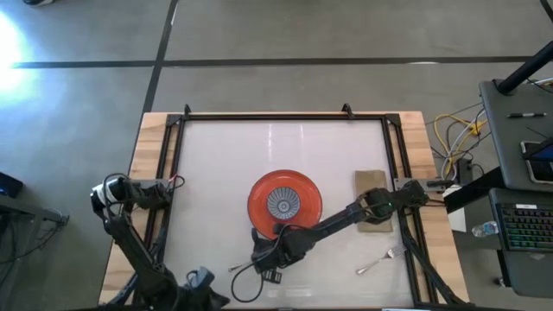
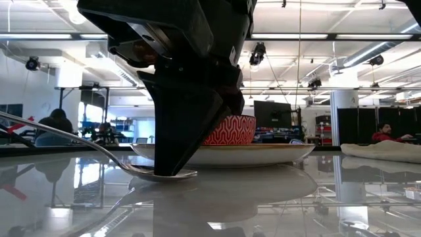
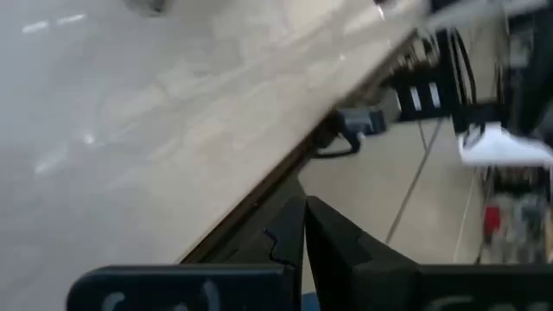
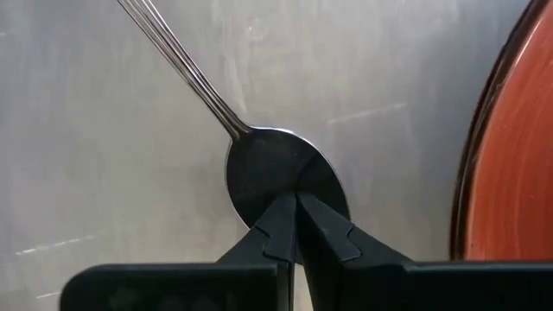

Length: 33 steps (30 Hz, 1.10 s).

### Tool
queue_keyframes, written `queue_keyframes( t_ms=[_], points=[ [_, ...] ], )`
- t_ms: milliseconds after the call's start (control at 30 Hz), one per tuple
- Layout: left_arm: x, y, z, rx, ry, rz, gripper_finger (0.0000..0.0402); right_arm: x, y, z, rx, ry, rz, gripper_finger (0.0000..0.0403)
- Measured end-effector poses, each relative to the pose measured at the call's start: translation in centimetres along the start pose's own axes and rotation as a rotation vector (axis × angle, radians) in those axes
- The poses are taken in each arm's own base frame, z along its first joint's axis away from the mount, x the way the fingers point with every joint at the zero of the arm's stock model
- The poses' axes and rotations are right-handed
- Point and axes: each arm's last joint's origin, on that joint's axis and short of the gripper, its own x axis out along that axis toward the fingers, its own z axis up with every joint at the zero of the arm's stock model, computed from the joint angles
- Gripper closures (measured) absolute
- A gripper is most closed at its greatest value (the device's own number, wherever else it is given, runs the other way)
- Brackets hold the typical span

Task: Set table place
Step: Put the spoon into the blue bowl

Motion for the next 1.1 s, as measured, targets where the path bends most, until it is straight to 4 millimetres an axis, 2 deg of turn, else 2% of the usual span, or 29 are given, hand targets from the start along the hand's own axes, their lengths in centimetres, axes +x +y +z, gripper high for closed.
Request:
queue_keyframes(
  t_ms=[233,400,500,667,767,900,1100],
  points=[
    [0.1,-0.6,-0.5,0.113,0.132,-0.014,0.0402,0.0,-0.1,0.1,0.013,0.001,0.002,0.0394],
    [0.5,0.5,-0.7,0.046,0.213,0.067,0.0402,0.0,-0.1,0.1,0.022,0.001,0.002,0.0394],
    [0.8,0.9,-0.8,0.045,0.203,0.084,0.0402,0.0,-0.1,0.1,0.041,0.001,0.002,0.0394],
    [0.9,2.5,-0.1,-0.018,0.128,0.22,0.0402,0.0,-0.1,0.1,0.056,0.0,0.002,0.0394],
    [1.2,2.5,0.5,-0.024,0.131,0.256,0.0398,0.0,-0.1,0.1,0.063,0.0,0.002,0.0394],
    [1.6,2.4,1.2,-0.033,0.118,0.266,0.0366,0.0,-0.1,0.1,0.067,0.0,0.002,0.0394],
    [1.5,2.5,1.6,-0.062,0.089,0.28,0.0285,0.0,-0.1,0.1,0.074,-0.001,0.003,0.0394]
  ],
)
